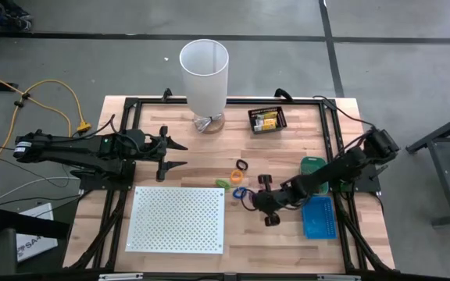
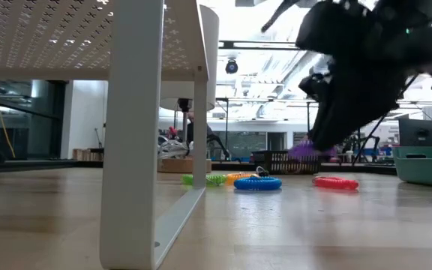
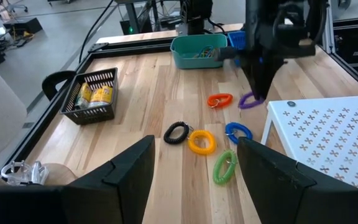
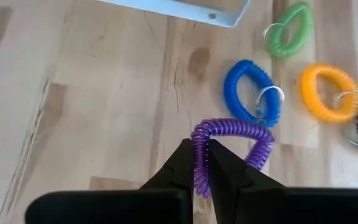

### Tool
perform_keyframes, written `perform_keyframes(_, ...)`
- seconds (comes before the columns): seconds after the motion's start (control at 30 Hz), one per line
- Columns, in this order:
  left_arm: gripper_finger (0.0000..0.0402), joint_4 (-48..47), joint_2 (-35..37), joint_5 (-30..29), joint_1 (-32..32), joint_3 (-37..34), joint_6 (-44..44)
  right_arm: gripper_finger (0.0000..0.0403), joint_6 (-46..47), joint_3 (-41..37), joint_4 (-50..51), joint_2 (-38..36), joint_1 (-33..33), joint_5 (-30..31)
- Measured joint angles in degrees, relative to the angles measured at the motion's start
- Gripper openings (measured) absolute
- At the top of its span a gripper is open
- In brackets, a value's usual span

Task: Pick & Place Office Desk Supplies
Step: Put the violet spring keychain into the blue bin

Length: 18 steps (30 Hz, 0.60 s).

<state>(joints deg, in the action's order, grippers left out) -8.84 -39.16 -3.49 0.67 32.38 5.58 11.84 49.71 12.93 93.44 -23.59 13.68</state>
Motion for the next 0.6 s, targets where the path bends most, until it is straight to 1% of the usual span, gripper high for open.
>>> perform_keyframes(0.2,0.0221,0.04,0.0,0.02,0.0,0.0,0.0,0.0017,0.75,0.13,2.13,-5.11,-1.23,2.38)
perform_keyframes(0.3,0.0221,0.04,0.0,0.01,0.0,0.0,0.0,0.0017,2.74,0.11,3.32,-6.93,-2.2,3.86)
perform_keyframes(0.47,0.0221,0.04,0.0,0.0,0.0,0.0,0.0,0.0017,9.16,0.11,7.68,-8.63,-5.02,8.27)
perform_keyframes(0.6,0.0221,0.02,0.0,0.0,0.01,0.0,0.0,0.0017,16.12,0.13,11.69,-10.12,-8.68,10.83)
